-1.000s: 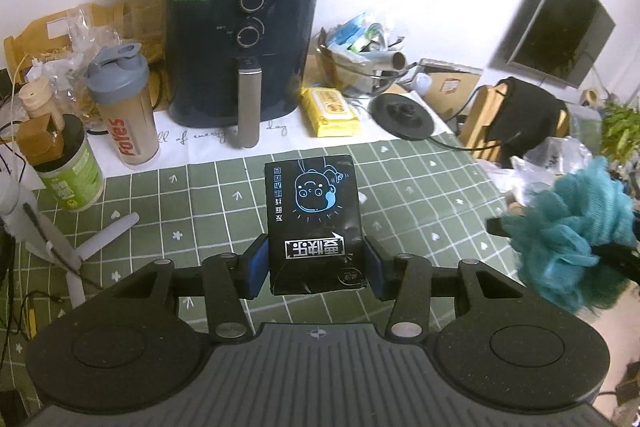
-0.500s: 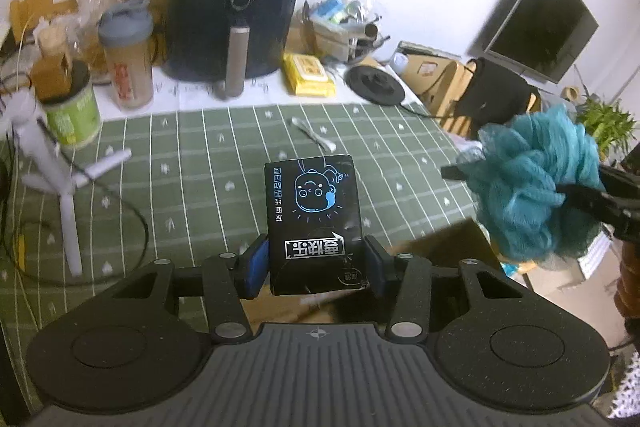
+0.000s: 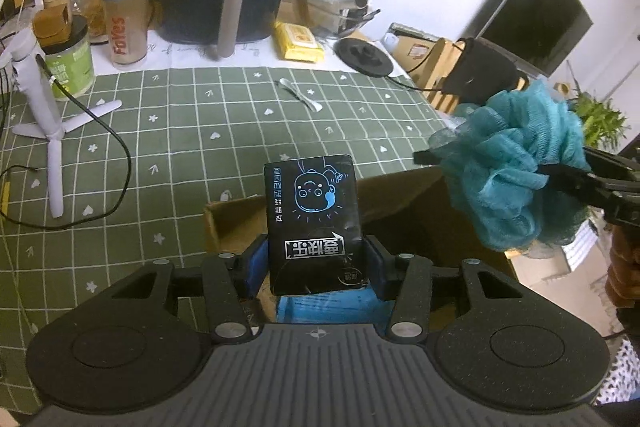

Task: Organize soft objects
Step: 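Carry the card pack and loofah over the box and release both into it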

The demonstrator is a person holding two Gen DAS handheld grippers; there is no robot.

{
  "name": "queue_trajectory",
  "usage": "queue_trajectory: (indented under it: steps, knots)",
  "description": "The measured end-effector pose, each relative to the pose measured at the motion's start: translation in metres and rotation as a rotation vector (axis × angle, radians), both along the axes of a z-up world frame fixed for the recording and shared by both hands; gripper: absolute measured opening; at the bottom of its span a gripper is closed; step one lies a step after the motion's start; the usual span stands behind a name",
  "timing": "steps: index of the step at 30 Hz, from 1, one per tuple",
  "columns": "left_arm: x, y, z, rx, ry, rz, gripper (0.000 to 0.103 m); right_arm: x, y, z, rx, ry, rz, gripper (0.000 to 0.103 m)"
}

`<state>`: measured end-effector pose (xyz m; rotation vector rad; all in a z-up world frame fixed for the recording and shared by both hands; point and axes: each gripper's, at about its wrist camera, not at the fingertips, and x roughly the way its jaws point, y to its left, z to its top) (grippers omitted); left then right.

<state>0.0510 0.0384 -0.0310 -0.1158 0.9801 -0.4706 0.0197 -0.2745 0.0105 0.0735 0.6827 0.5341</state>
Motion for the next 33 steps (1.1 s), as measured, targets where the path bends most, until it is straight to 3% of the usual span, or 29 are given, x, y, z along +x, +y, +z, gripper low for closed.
queue_trajectory:
  steps: [3, 4, 6, 27, 29, 31, 33]
  knots:
    - [-0.003, 0.0, -0.004, 0.008, 0.01, 0.009, 0.051, -0.003, 0.003, -0.003, -0.014, 0.01, -0.005, 0.053]
    - [-0.004, 0.001, -0.005, 0.008, 0.017, 0.01, 0.058, -0.004, 0.003, -0.004, -0.013, 0.014, -0.006, 0.053]
    - [-0.009, 0.004, -0.005, 0.005, 0.004, 0.02, 0.06, -0.006, 0.004, -0.005, -0.012, 0.019, -0.007, 0.053]
    - [-0.036, 0.039, -0.003, 0.023, -0.023, 0.187, 0.06, -0.014, 0.03, 0.0, -0.027, 0.002, 0.052, 0.054]
    - [-0.039, 0.042, -0.004, 0.02, -0.021, 0.198, 0.06, -0.011, 0.035, -0.002, -0.04, 0.006, 0.046, 0.06]
    - [-0.042, 0.045, -0.005, 0.017, -0.019, 0.207, 0.06, -0.006, 0.042, -0.009, -0.071, 0.035, 0.061, 0.079]
    - [-0.044, 0.047, -0.006, 0.015, -0.016, 0.215, 0.06, -0.003, 0.05, -0.017, -0.115, 0.065, 0.088, 0.09]
